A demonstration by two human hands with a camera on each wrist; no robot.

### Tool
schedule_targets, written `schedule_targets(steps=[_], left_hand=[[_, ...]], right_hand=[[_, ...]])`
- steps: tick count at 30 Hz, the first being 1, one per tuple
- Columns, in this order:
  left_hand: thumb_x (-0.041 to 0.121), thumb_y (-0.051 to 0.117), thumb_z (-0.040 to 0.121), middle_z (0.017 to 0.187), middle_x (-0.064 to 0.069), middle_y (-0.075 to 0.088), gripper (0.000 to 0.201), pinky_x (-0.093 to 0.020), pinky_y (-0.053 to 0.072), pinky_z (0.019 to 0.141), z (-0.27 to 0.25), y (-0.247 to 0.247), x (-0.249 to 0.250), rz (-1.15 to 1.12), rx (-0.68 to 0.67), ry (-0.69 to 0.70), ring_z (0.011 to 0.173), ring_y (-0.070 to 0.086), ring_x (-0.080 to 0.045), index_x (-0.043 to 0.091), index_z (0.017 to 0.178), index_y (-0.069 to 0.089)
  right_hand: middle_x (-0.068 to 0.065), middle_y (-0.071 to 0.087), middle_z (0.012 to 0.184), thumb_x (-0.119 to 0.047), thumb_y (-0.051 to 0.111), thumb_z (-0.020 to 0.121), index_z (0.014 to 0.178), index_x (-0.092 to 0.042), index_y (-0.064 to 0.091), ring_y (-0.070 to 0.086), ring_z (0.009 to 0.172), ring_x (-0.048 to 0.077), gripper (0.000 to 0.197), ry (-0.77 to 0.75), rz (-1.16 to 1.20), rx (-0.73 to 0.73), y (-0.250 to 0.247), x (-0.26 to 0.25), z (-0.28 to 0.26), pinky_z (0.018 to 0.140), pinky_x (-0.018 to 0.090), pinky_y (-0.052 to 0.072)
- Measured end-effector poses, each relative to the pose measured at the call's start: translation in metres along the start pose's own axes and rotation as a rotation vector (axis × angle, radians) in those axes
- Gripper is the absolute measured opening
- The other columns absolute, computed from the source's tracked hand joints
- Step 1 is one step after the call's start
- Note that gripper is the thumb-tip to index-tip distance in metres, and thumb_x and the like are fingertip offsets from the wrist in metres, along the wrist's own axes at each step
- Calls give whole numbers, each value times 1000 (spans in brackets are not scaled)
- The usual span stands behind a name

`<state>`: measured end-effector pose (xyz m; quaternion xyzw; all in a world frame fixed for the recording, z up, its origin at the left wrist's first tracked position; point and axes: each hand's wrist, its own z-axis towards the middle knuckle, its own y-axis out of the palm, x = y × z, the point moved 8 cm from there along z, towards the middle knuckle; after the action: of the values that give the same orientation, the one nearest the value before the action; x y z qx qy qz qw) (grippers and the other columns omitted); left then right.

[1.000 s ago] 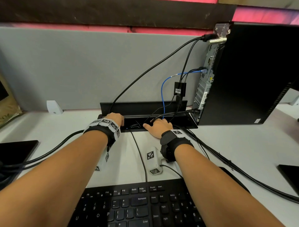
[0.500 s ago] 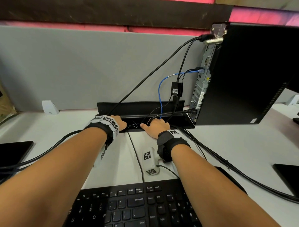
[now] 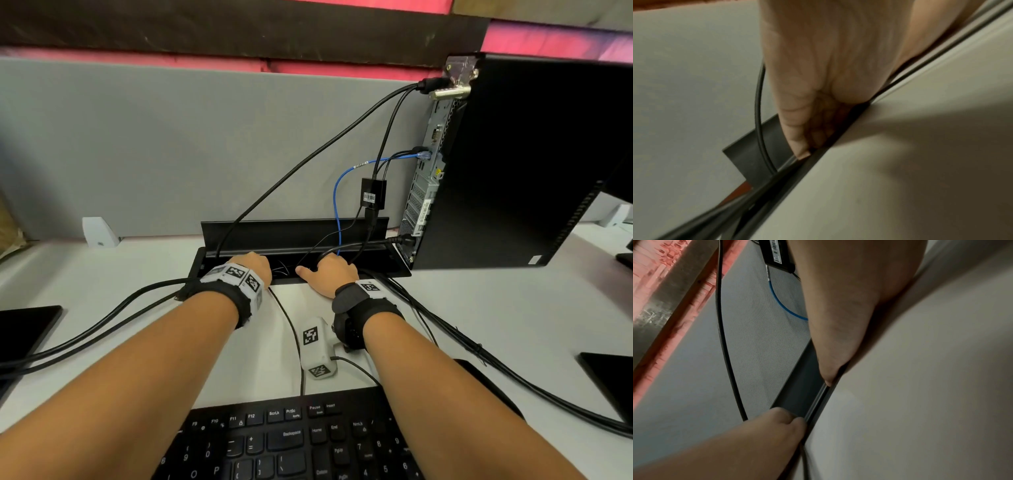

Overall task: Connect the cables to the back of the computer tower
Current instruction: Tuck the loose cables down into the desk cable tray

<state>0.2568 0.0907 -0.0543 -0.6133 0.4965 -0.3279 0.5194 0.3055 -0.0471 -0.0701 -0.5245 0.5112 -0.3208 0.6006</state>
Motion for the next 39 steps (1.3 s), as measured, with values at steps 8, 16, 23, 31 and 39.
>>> schedule_targets(steps=[8,16,23,31,39], left_hand=[[9,40,97,134,-16,49,35,-35,47,98,0,0,18,88,27,47,121,53,-29,0,130,48],[3,43,94,118,-13,62,27,-33,50,89,-4,0,22,165,4,98,108,62,-28,2,117,58],[8,41,95,135,-14,41,39,-38,44,95,-17,-4,29,123,230,158,124,45,-31,8,134,38],[12,37,99,132,-17,53,34,-34,39,101,-7,-11,74,-259,50,245,121,52,-31,2,131,44],[11,22,105,156,-15,24,45,-30,13,116,6,13,68,-17,-88,128,145,24,-26,-1,149,18]], right_hand=[[10,66,113,-58,38,95,112,-7,65,56,114,27,60,38,41,-32,1,1,-2,107,42,33],[12,48,143,-65,21,95,137,-11,51,41,134,31,75,88,-93,-248,8,0,2,116,45,23],[7,33,154,-62,31,94,148,-16,36,23,144,27,71,-1,-26,-175,7,-2,-1,116,48,16],[12,39,145,-32,37,97,139,-12,47,36,134,29,47,-24,93,-72,-3,1,-4,109,44,27],[10,48,139,-28,29,99,130,-12,56,40,131,28,44,2,52,-136,0,-1,-7,109,46,25]])
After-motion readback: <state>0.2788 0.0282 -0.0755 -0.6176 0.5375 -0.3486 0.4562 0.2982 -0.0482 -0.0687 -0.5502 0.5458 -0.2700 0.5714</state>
